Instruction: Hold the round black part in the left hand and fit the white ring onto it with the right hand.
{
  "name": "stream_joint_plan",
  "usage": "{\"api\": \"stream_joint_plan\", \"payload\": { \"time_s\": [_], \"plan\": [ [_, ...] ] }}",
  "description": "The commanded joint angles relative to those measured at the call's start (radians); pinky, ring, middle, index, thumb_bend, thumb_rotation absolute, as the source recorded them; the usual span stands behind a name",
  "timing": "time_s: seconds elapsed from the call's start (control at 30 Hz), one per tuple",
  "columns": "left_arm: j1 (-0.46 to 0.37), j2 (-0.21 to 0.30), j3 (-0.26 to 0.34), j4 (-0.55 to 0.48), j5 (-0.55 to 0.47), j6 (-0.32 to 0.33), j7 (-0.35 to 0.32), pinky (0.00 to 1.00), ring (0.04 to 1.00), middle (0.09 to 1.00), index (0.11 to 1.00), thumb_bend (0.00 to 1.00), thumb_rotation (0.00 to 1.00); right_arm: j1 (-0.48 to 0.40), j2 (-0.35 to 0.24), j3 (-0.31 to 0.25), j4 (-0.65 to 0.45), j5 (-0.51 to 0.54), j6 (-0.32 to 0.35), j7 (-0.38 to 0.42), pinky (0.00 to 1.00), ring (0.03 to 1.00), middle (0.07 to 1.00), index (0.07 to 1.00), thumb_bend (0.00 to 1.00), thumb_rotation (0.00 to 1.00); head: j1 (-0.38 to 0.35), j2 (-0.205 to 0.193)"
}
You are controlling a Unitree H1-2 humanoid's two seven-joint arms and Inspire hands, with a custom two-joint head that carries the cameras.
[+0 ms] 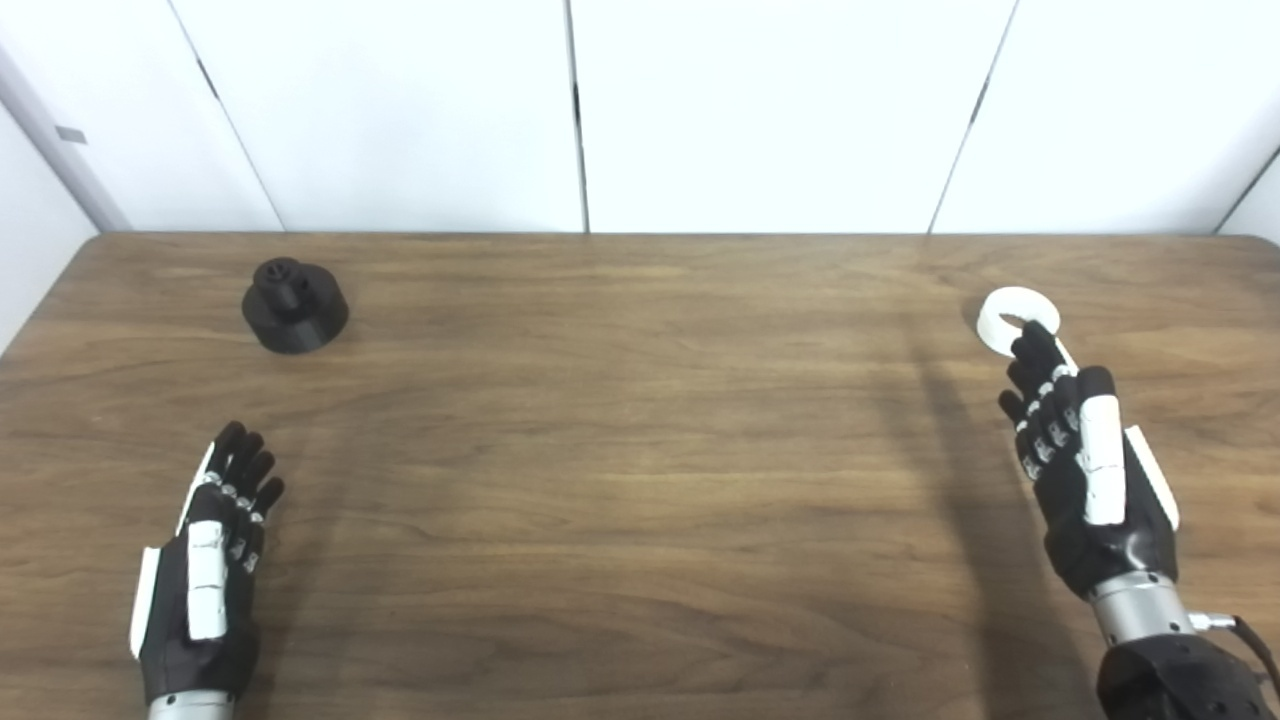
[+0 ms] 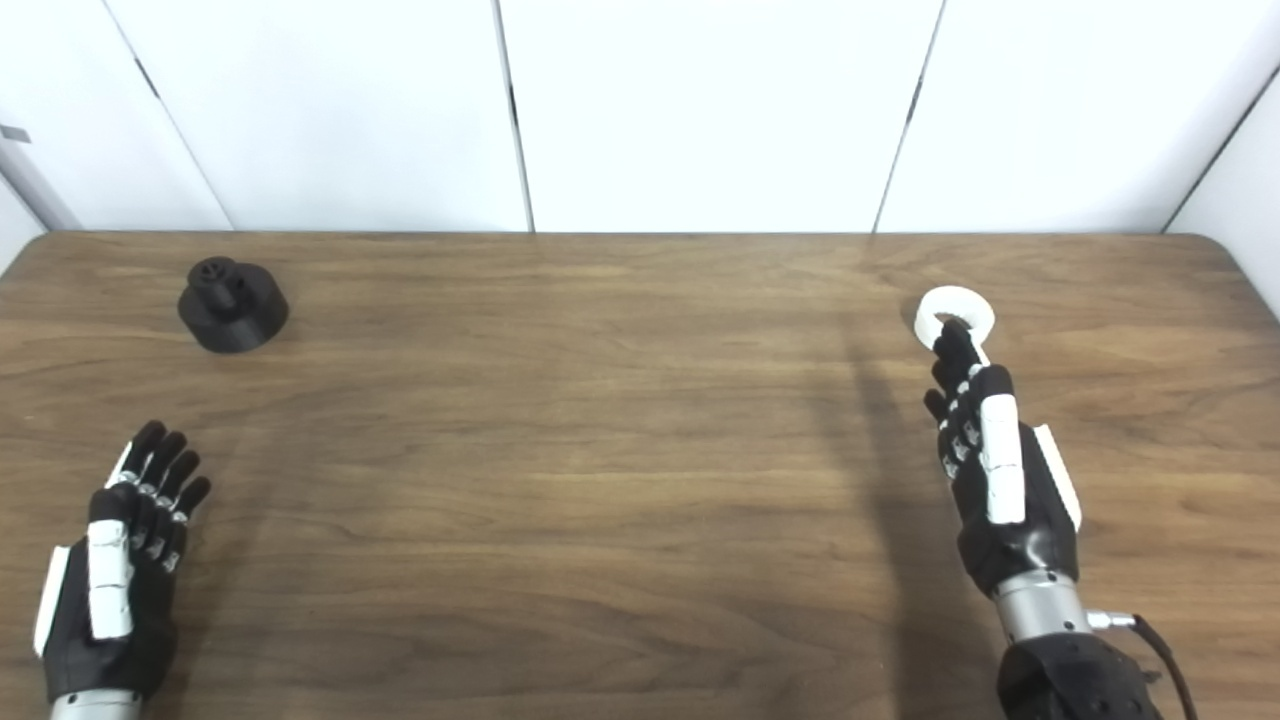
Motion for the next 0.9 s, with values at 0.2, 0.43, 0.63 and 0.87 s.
{"api": "stream_joint_plan", "payload": {
  "time_s": [0.2,0.43,0.63,0.87],
  "plan": [
    [-0.002,0.005,0.003,-0.029,0.014,-0.054,0.0,0.95,0.951,0.948,0.937,0.71,0.88,0.132,0.028,0.002,-0.039,-0.008,-0.037,-0.006,1.0,1.0,0.986,0.95,0.53,1.0,0.006,-0.01],
    [0.013,-0.012,-0.021,-0.063,0.055,-0.037,0.011,0.95,0.953,0.951,0.94,0.69,0.87,0.138,0.016,-0.008,-0.023,-0.001,-0.051,0.005,1.0,1.0,0.986,0.958,0.53,1.0,0.093,-0.046],
    [0.03,-0.038,-0.055,-0.079,0.132,-0.045,0.032,0.94,0.946,0.949,0.938,0.67,0.85,0.148,-0.008,-0.035,0.005,0.018,-0.089,0.041,1.0,1.0,0.988,0.972,0.53,1.0,0.228,-0.094],
    [0.058,-0.075,-0.101,-0.081,0.216,-0.066,0.058,0.95,0.955,0.957,0.943,0.66,0.83,0.151,-0.032,-0.058,0.072,0.015,-0.164,0.098,1.0,1.0,0.999,0.997,0.57,1.0,0.358,-0.191]
  ]
}}
